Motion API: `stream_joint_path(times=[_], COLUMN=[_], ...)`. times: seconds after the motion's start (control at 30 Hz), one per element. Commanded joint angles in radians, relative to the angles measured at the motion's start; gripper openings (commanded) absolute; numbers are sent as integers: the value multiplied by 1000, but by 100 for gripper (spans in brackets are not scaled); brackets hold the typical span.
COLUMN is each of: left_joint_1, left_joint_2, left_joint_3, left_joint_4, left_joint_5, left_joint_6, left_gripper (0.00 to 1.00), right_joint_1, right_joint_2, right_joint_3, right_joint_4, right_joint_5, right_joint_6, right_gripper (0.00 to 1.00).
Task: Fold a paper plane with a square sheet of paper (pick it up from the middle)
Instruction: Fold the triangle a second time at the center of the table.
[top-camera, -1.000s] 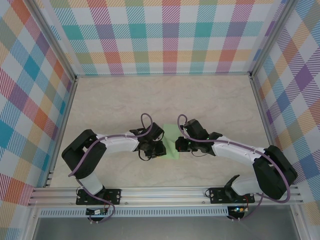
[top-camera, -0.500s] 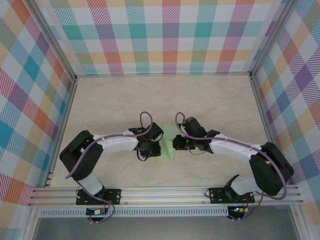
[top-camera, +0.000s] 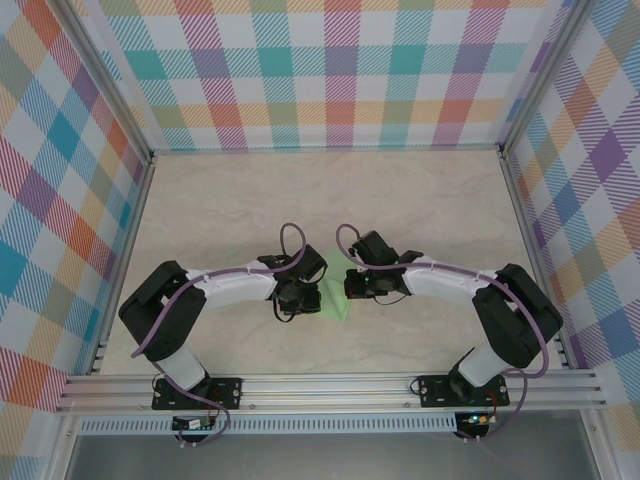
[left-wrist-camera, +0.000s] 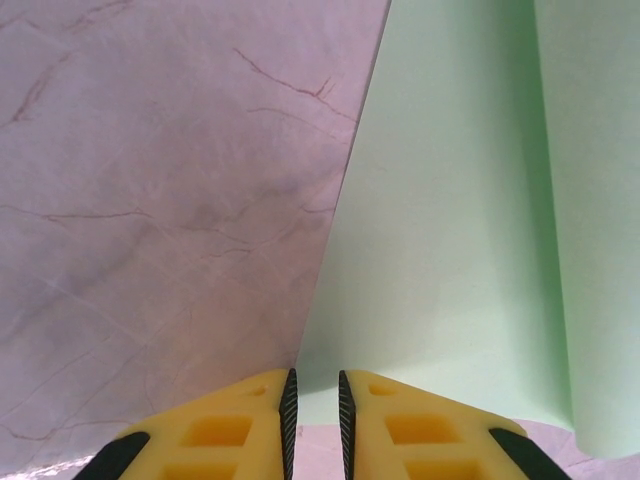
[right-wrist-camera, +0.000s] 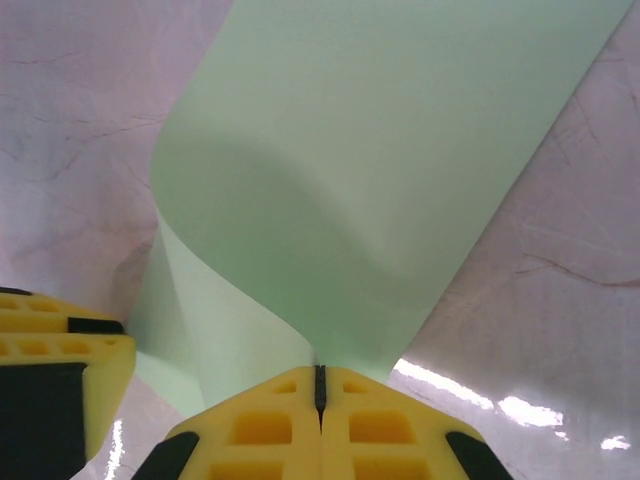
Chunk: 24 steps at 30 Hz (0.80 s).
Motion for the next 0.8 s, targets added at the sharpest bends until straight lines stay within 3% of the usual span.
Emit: stream_joint_path(times=[0.0,0.77], left_joint_1=[-4,-5], left_joint_2=[4,10], left_joint_3=[20,22], left_joint_4=[-25,-23], left_joint_5=[-1,8], left_joint_6=[16,16], left_gripper=[21,20], right_joint_1=[-3,-3], right_joint_2=[25,91], right_joint_3=[40,87], right_joint_4=[-38,-75], right_joint_5=[22,66], right_joint_6=[-37,-46], right_gripper=[2,3])
